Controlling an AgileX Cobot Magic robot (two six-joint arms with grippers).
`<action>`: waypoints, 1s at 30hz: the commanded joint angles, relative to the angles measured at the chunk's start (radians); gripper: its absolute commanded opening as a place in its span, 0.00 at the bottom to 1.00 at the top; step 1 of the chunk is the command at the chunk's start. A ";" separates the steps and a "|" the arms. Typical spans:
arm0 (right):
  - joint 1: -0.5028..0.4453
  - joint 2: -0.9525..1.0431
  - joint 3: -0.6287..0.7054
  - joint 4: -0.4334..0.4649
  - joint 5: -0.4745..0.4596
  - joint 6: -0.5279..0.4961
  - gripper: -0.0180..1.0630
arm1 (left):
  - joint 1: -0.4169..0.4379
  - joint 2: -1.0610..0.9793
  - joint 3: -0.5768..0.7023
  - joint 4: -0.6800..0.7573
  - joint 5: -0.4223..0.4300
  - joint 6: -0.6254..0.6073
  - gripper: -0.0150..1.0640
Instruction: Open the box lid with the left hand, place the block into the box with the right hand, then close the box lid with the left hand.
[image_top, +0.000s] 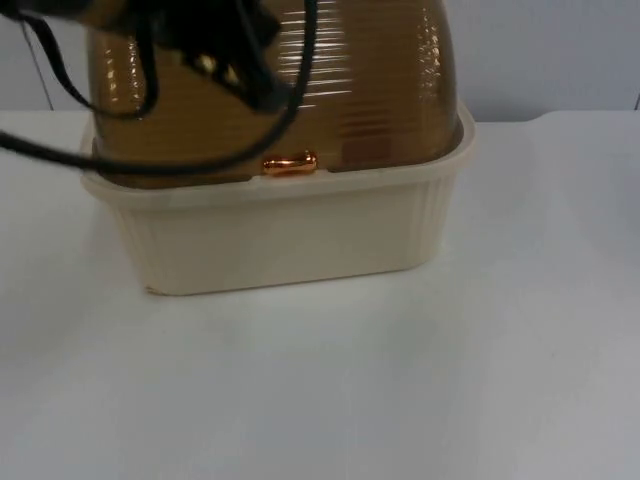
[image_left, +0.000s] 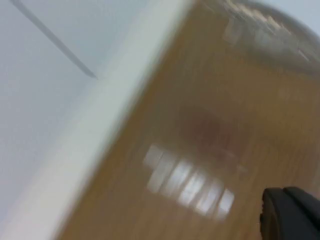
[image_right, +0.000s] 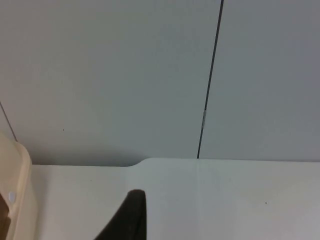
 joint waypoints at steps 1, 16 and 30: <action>0.000 -0.004 0.006 -0.001 -0.015 0.000 0.99 | -0.003 -0.082 0.003 -0.112 0.120 -0.029 0.01; 0.000 -0.004 0.008 0.005 -0.026 0.015 0.99 | 0.223 -0.311 0.028 -0.839 0.036 -0.037 0.01; 0.000 -0.004 0.008 0.005 -0.045 0.015 0.99 | 0.330 -0.340 0.022 -1.260 0.345 0.637 0.01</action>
